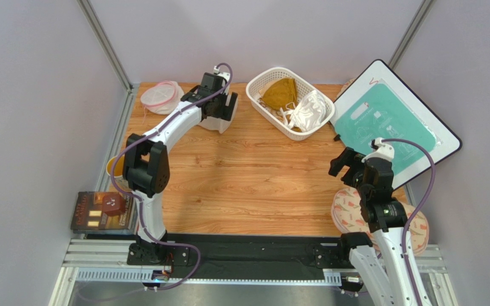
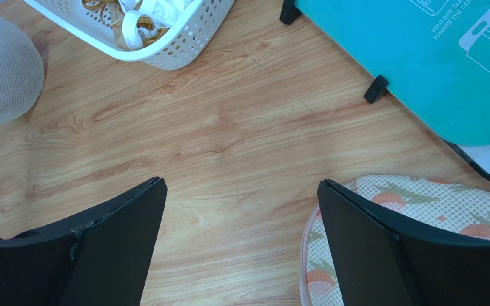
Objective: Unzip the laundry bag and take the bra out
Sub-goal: Move the laundry bag to the center of the board.
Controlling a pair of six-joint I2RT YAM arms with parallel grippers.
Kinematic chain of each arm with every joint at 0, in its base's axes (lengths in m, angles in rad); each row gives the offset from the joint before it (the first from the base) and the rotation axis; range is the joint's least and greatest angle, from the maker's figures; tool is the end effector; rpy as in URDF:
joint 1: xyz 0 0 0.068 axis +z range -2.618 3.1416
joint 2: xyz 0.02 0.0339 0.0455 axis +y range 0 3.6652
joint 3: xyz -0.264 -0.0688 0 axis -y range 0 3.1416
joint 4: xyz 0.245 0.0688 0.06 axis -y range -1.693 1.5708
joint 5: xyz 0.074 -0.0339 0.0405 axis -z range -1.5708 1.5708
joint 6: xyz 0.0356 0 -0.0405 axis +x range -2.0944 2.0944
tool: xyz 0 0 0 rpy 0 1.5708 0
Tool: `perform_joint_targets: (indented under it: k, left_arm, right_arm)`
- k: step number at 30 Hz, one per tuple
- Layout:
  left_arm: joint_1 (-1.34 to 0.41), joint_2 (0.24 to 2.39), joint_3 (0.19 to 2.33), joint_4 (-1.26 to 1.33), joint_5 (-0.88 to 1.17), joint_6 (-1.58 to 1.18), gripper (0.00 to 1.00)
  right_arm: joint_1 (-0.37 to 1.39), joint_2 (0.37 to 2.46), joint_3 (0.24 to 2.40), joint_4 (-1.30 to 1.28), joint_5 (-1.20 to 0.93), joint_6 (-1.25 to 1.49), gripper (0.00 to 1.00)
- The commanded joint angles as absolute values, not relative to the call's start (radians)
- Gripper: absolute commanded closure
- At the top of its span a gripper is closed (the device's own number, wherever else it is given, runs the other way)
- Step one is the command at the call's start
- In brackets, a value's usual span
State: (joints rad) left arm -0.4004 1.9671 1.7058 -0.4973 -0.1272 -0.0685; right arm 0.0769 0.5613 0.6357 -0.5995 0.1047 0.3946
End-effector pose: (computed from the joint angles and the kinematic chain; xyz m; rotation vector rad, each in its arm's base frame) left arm 0.4193 -0.1726 0.2765 0.3209 2.3011 -0.0881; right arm 0.1309 0.0064 0.2772 0.3942 2.0602 0.1754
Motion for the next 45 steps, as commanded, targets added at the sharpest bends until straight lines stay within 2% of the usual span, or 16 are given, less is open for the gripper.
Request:
perform_joint_targets:
  k: [1,3,5,6,7,9,10,13,22,33,35,36,38,39,41,45]
  left_arm:
    - [-0.417,2.014,1.767,-0.439,-0.19,-0.008,0.09]
    - [-0.417,2.039,1.782,-0.443,-0.201,-0.005,0.1]
    - [-0.417,2.045,1.784,-0.445,-0.209,-0.005,0.2]
    - [-0.42,2.045,1.783,-0.445,-0.209,-0.003,0.28]
    - [-0.422,2.042,1.781,-0.445,-0.21,-0.003,0.43]
    - [-0.433,2.028,1.766,-0.443,-0.233,-0.005,0.64]
    - [-0.439,2.02,1.758,-0.442,-0.245,-0.005,0.8]
    - [-0.457,1.979,1.714,-0.443,-0.293,-0.02,1.0]
    - [-0.615,1.646,1.288,-0.399,-0.369,-0.083,1.0]
    - [-1.066,1.378,0.934,-0.462,-0.445,-0.368,1.0]
    - [-1.148,1.35,0.908,-0.495,-0.468,-0.445,0.96]
    - [-1.178,1.341,0.904,-0.515,-0.486,-0.459,0.73]
    - [-1.261,1.319,0.917,-0.549,-0.52,-0.505,0.36]
    - [-1.284,1.313,0.929,-0.59,-0.546,-0.512,0.09]
    - [-1.322,1.298,0.992,-0.641,-0.56,-0.52,0.0]
    - [-1.33,1.234,1.109,-0.773,-0.581,-0.523,0.0]
  right_arm:
    - [0.074,0.555,0.66,-0.566,0.086,0.387,0.04]
    - [0.074,0.557,0.661,-0.566,0.086,0.385,0.04]
    - [0.074,0.558,0.663,-0.566,0.087,0.387,0.04]
    - [0.072,0.557,0.663,-0.566,0.087,0.385,0.04]
    - [0.074,0.558,0.661,-0.565,0.089,0.385,0.04]
    - [0.072,0.56,0.661,-0.561,0.086,0.387,0.04]
    - [0.074,0.561,0.661,-0.563,0.086,0.385,0.04]
    - [0.074,0.563,0.664,-0.563,0.083,0.385,0.04]
    - [0.074,0.571,0.666,-0.563,0.055,0.382,0.04]
    - [0.072,0.63,0.67,-0.554,-0.037,0.373,0.05]
    - [0.074,0.638,0.67,-0.554,-0.048,0.373,0.05]
    - [0.072,0.643,0.669,-0.552,-0.049,0.371,0.05]
    - [0.074,0.647,0.669,-0.551,-0.051,0.373,0.05]
    - [0.072,0.647,0.669,-0.549,-0.052,0.371,0.05]
    - [0.074,0.649,0.669,-0.549,-0.054,0.371,0.05]
    - [0.074,0.65,0.669,-0.551,-0.063,0.37,0.05]
